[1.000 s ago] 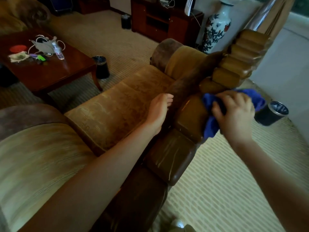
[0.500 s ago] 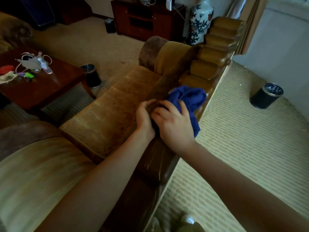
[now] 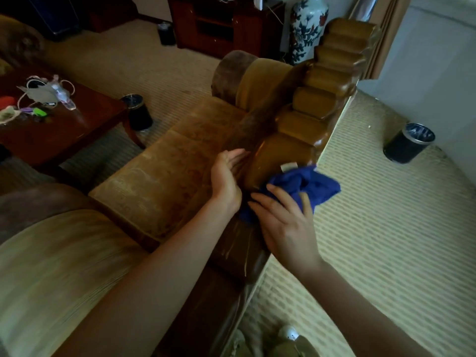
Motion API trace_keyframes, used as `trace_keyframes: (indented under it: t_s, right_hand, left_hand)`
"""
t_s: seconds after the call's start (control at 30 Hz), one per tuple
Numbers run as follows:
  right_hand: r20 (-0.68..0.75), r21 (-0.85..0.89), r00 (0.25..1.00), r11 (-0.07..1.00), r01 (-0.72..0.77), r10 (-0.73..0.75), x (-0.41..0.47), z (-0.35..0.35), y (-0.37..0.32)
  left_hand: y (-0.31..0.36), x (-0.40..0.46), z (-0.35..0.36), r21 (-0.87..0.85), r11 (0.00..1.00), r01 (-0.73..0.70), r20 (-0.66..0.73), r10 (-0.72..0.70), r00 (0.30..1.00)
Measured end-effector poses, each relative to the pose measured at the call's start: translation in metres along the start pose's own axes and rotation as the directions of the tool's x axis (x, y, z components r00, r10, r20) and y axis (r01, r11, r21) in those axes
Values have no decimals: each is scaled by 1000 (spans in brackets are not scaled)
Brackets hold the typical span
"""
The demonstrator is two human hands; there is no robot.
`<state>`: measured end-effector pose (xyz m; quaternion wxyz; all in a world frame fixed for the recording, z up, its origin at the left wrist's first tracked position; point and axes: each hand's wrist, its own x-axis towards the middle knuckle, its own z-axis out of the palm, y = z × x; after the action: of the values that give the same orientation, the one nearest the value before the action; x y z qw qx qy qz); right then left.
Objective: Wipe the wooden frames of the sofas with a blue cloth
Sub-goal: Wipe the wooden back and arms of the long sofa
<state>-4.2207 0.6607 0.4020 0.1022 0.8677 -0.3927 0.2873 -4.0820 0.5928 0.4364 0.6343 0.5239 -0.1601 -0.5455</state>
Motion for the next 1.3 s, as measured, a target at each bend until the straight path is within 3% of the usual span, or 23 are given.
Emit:
trace_keyframes:
  t_s: [0.07, 0.23, 0.37, 0.43, 0.47, 0.53, 0.57, 0.67, 0.8, 0.97, 1.17, 1.23, 1.3]
  right_hand:
    - [-44, -32, 999, 999, -26, 25, 35, -1, 10]
    - [-95, 83, 892, 896, -436, 442, 109, -15, 54]
    - [-163, 243, 849, 854, -459, 502, 95, -14, 58]
    - [-210, 488, 741, 725, -485, 637, 64, -6, 46]
    - [-166, 618, 657, 597, -512, 736, 45, 0, 36]
    - [50, 747, 515, 310, -588, 856, 5, 13, 4]
    - [130, 756, 493, 236, -611, 860, -10, 17, -15]
    - [157, 795, 471, 172, -582, 868, -5, 13, -26]
    - [165, 784, 292, 54, -618, 942, 50, 10, 38]
    - [179, 777, 304, 56, -628, 936, 29, 20, 21]
    - [330, 740, 495, 106, -665, 803, -60, 11, -86]
    - [267, 748, 511, 159, -644, 817, -47, 11, -69]
    - [165, 750, 478, 206, -629, 863, -16, 12, -32]
  left_hand:
    - [1, -2, 2, 4, 1000, 12, 5, -12, 1000]
    - [-2, -3, 4, 104, 993, -59, -16, 61, 998]
    - [-3, -2, 1, 125, 990, -61, -10, 63, 998]
    - [-3, -2, 1, 125, 990, -72, -9, 73, 997]
    - [-3, -2, 1, 129, 989, -76, -11, 78, 997]
    - [-4, -2, 2, 136, 987, -84, -14, 86, 996]
    - [-4, -1, 2, 138, 987, -86, -16, 89, 996]
    - [-4, 0, 1, 142, 985, -96, -14, 99, 995]
    - [-2, -3, 1, 158, 983, -89, -13, 93, 996]
    - [-2, -6, 2, 186, 975, -118, -10, 122, 993]
    - [-3, -6, 3, 194, 974, -117, -22, 123, 992]
    - [-2, -6, 3, 193, 976, -105, -23, 111, 994]
    - [-1, -7, 4, 196, 975, -104, -29, 112, 993]
